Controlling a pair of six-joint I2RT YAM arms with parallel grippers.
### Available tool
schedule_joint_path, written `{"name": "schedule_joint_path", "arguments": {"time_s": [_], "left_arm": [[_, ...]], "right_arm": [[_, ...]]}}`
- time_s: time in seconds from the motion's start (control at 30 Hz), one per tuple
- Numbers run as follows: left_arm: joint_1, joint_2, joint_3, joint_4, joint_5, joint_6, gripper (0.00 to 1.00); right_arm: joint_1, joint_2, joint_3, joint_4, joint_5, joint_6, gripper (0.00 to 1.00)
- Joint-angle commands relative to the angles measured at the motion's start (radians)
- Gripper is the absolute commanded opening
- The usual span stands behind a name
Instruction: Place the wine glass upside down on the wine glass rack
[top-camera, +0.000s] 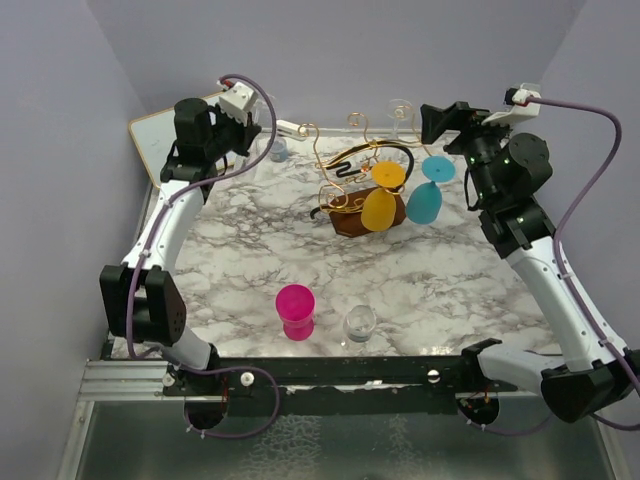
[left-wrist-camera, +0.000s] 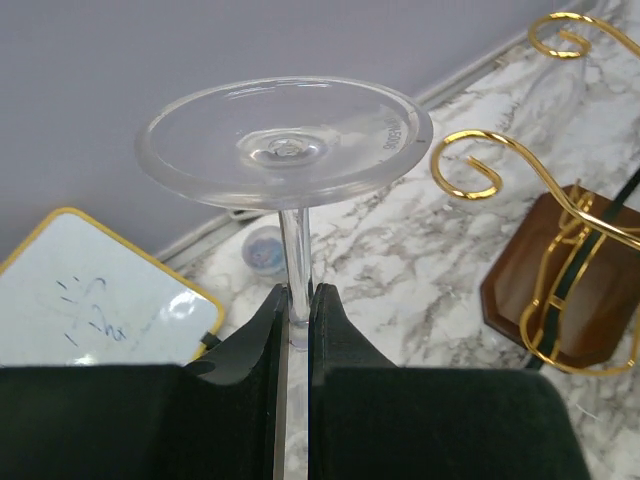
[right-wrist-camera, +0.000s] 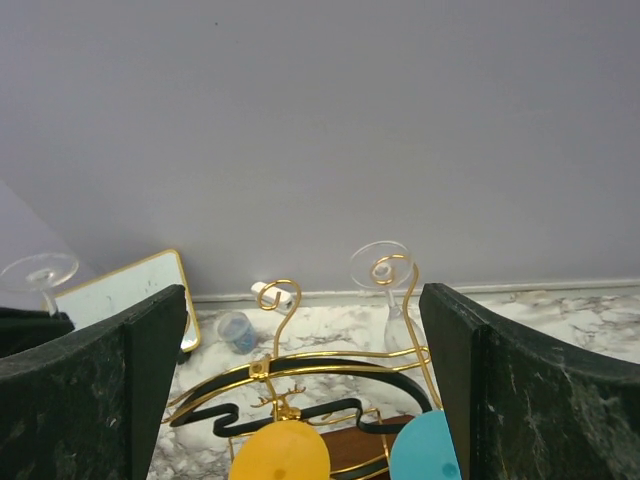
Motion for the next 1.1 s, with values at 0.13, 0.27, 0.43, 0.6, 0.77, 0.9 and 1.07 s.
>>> {"name": "schedule_joint_path", "arguments": {"time_s": [0.13,0.27,0.43,0.6,0.77,0.9,1.07], "left_arm": [[0.014,0.239,0.200,0.122,0.083,0.064,0.00],[0.013,0.355,0.294,0.139,0.190,0.093,0.00],[0.016,0.471,0.396,0.144,0.349,0.121,0.00],[0.044,0.565,0.446,0.321,0.512,-0.060,0.00],[0.060,0.656,0.466,0.643,0.634,-0.355,0.00],[0.055,0.707,0.475,0.796,0.662,-0.502,0.00],[0.038,0.688,0.451,0.733,0.649,-0.430,0.00]], "right_arm": [[-0.016,0.059,0.043,-0.014,-0.098,0.023,0.99],[-0.022,0.083,0.029,0.030,-0.154,0.040,0.99],[-0.049,0.086,0.012,0.107,-0.239,0.033,0.99],[-0.057,0.070,-0.001,0.126,-0.272,-0.022,0.99],[-0.173,0.151,0.063,-0.011,-0.387,0.022,0.99],[-0.280,0.248,0.116,-0.108,-0.505,0.115,0.97],[-0.279,0.380,0.323,-0.433,-0.461,0.057,0.96]]}}
